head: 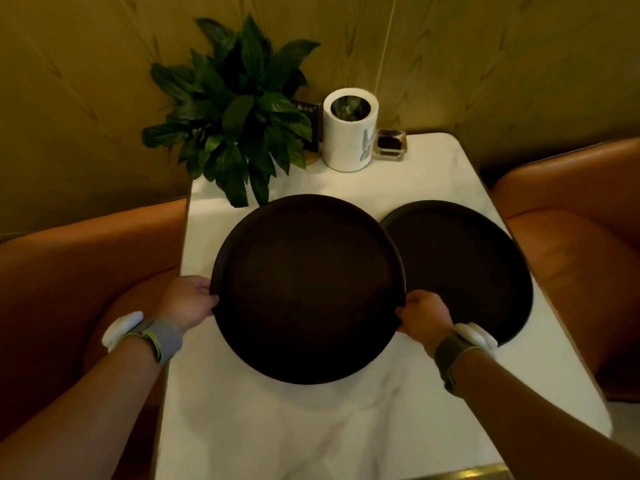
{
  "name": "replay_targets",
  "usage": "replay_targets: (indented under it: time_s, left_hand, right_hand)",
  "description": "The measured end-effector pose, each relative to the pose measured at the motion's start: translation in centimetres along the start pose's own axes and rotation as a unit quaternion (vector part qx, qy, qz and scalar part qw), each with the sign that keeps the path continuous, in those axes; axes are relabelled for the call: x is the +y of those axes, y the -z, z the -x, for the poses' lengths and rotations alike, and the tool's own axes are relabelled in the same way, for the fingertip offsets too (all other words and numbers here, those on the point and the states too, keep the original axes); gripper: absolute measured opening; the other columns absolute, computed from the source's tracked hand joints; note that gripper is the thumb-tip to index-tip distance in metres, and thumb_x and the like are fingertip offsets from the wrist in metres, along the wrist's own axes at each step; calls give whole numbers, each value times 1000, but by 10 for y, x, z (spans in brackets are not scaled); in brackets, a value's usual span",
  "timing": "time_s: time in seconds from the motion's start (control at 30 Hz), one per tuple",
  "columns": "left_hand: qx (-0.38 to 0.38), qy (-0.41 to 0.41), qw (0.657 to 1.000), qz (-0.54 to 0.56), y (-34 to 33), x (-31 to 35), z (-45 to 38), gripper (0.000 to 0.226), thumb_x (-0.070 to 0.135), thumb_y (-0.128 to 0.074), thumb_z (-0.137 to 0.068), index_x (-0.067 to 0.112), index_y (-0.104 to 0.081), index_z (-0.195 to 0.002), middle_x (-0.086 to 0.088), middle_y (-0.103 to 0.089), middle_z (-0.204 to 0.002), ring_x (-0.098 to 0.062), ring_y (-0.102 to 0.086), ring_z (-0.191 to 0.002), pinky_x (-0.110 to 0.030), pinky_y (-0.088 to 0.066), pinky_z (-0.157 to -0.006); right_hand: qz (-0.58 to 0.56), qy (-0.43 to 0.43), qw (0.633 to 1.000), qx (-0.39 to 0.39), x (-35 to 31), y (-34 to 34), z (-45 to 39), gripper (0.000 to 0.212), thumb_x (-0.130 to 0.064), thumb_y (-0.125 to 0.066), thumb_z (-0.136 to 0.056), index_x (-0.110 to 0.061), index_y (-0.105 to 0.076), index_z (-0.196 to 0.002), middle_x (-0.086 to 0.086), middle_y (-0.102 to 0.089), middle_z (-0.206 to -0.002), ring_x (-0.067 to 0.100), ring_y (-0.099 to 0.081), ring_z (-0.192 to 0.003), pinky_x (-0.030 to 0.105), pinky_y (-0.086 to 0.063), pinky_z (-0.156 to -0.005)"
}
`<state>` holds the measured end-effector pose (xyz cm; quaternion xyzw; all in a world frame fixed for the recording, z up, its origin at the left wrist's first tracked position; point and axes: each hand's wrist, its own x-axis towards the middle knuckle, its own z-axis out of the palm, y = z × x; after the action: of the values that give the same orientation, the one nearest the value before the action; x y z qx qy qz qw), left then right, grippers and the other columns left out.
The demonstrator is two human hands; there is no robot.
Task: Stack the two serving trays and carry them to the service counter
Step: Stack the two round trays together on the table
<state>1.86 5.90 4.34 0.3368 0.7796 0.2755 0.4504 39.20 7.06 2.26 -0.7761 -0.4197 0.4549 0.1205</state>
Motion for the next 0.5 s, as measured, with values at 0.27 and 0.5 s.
replay_targets:
  time_s: [0.27,0.5]
  left_hand:
    - [-50,-47,998,7,-48,48,17,20,-17,-54,-80,-6,-62,-95,-13,-60,-73,-22,-58,-67,-13,-50,-46]
    - [-97,-75,992,-10,-114,87,23,22,-14,-55,-79,-8,-63,-98,-20,-66,-85,-28,-62,-75,-25,-55,-63]
  right_hand:
    - [-19,-3,998,65,24,62,15,8,-6,-61,-86,-14,-64,-87,4,-67,-85,24,-70,-77,26,-58,-58]
    - [-88,-26,986,142,48,129,14,8,-9,-56,-77,-14,-63,-75,23,-71,-96,42,-68,-93,55,-56,-79]
